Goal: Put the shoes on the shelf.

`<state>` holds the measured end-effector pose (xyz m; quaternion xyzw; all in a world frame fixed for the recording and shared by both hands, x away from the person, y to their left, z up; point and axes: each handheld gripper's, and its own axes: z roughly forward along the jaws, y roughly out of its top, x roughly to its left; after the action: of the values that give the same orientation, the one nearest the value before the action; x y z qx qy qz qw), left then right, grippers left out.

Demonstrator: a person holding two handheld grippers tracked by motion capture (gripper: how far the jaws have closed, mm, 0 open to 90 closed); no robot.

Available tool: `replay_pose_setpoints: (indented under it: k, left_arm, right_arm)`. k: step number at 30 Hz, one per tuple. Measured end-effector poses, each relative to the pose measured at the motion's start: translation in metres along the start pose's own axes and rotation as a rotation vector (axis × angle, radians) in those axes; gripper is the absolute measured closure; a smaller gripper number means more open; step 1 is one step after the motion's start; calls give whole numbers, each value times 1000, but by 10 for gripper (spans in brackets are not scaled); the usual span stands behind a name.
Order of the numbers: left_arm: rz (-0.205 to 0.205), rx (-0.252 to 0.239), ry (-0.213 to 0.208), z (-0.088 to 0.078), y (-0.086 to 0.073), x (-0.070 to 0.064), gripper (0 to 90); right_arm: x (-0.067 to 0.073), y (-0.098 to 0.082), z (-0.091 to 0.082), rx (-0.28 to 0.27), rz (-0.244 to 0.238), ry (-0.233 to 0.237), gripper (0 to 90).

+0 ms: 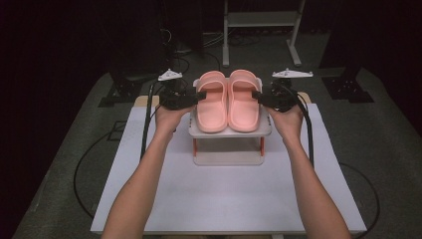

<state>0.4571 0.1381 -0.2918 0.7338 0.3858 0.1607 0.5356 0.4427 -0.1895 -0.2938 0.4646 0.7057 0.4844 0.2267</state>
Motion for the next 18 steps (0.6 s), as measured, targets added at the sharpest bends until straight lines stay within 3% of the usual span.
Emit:
replay_pose_setpoints:
  k: [4, 18]
  left_arm:
    - [-12, -23, -19, -4, -2, -3, 473]
    - [-37, -29, -43, -13, -15, -1, 420]
  right_arm:
    - [-1, -5, -3, -9, 16, 21, 521]
    - [2, -11, -7, -12, 36, 77, 500]
